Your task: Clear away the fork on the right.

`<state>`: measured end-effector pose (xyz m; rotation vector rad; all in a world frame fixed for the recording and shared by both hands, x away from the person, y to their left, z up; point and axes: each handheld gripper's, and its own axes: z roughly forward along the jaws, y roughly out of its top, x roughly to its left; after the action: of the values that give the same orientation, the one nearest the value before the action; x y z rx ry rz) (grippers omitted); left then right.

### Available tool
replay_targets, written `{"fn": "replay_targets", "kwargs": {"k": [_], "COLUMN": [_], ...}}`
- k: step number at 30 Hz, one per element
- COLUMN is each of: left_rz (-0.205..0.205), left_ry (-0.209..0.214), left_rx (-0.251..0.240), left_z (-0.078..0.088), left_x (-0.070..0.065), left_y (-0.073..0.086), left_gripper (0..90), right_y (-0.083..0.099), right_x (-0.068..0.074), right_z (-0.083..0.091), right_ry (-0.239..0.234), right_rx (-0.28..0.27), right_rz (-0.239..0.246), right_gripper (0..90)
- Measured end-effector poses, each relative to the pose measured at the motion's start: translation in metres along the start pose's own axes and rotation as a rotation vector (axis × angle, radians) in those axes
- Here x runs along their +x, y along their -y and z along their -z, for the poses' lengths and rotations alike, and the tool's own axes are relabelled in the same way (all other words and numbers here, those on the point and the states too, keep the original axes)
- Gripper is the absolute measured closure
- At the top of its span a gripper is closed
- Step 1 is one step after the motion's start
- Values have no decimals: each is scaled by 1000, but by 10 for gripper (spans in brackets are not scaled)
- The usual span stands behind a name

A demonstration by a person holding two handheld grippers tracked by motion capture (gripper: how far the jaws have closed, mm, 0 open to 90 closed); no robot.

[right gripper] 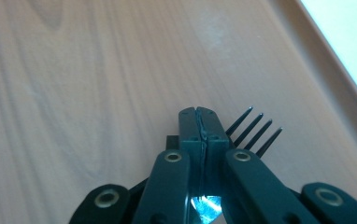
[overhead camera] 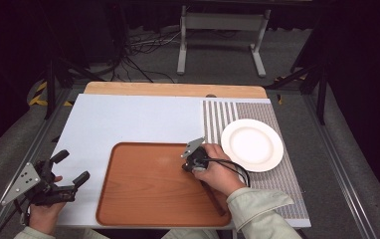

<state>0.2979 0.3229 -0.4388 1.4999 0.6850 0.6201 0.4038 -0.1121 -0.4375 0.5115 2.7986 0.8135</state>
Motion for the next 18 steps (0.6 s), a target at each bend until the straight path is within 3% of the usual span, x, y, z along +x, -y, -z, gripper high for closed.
{"fn": "replay_targets", "kwargs": {"k": [18], "left_rz": [-6], "left_ry": [11], "left_rx": [7], "left_z": [-1], "left_x": [0], "left_y": [0], "left_gripper": [3], "right_y": [12], "right_x": [-17], "right_z": [8], "right_ry": [67], "right_rx": [15], "right_rz": [-71], "right_gripper": [894]}}
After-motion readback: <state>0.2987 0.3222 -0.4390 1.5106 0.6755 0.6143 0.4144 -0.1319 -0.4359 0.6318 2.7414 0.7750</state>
